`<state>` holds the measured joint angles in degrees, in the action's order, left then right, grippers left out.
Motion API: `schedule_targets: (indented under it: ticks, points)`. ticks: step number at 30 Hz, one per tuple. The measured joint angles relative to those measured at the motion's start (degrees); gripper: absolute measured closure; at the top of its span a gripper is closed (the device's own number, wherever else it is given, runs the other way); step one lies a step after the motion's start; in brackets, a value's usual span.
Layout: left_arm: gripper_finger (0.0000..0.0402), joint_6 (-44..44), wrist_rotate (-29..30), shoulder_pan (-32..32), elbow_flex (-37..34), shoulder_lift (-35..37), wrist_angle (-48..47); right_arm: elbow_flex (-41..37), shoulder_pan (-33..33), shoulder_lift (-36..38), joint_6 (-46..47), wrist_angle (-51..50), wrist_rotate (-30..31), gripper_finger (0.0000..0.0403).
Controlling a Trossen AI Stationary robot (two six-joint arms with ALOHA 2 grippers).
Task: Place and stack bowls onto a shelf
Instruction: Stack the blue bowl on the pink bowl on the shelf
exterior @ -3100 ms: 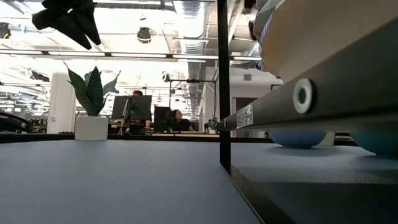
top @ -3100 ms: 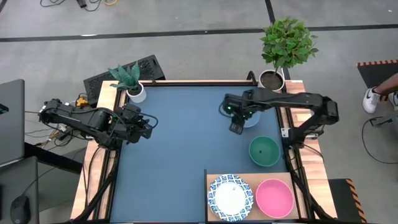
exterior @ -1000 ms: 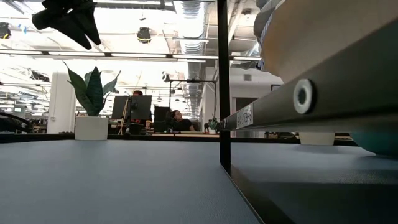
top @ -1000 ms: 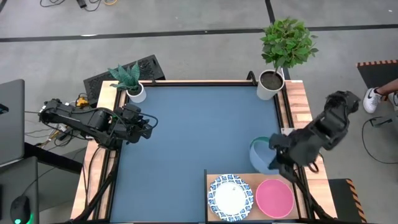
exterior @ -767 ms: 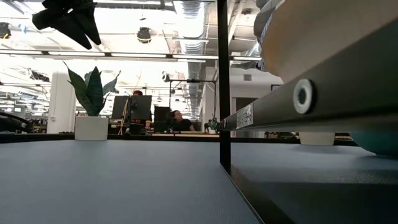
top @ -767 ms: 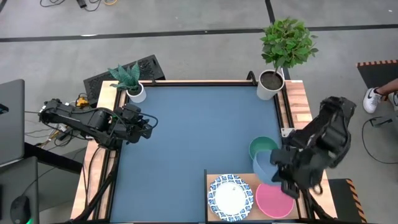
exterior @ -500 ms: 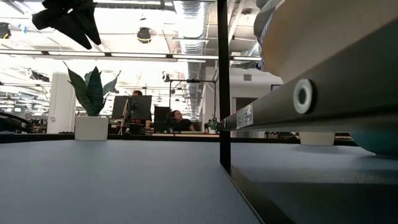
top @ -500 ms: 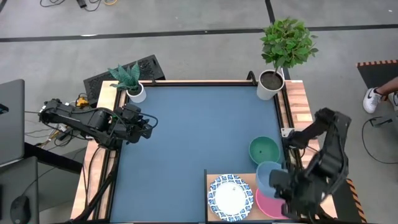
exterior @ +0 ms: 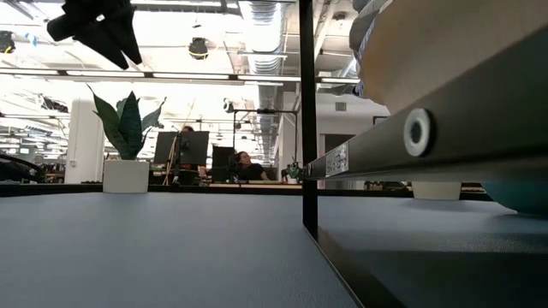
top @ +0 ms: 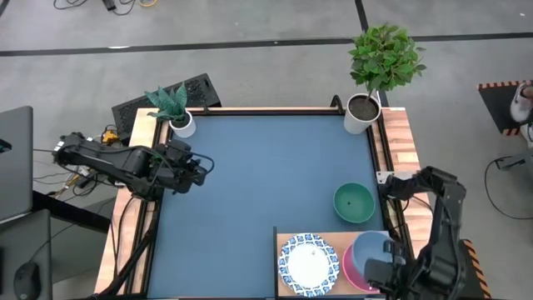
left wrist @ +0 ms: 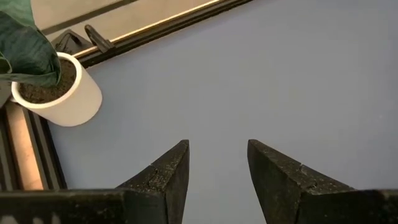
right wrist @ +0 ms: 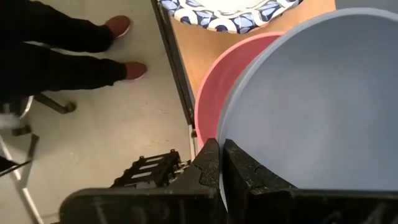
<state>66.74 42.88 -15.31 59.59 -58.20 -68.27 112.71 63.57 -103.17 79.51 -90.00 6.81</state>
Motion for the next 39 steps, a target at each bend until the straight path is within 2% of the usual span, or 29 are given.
schedule_targets:
  ticks: [9,17,28,32,39]
  points:
    - [0.0255,0.15,-3.48,-0.02,0.00,-4.78,0.08,-0.59,0.05,-1.25,-0.42,0.44,1.92,0.0379]
    - [0.0255,0.48,-3.26,-0.02,0.00,-4.20,0.22,-0.59,0.07,-1.25,-2.51,2.05,2.34,0.0354]
    - [0.0255,0.37,-3.13,-0.02,0.00,-4.27,0.06,-0.59,0.09,-1.23,-3.71,1.85,2.32,0.0343]
    - [0.0255,0.35,-3.12,-0.02,0.00,-4.27,0.06,-0.59,0.07,-1.21,-6.34,1.89,2.28,0.0317]
    - [0.0255,0.37,-3.39,-0.02,0.00,-4.27,0.06,-0.59,0.05,-1.19,-8.20,1.22,2.24,0.0249]
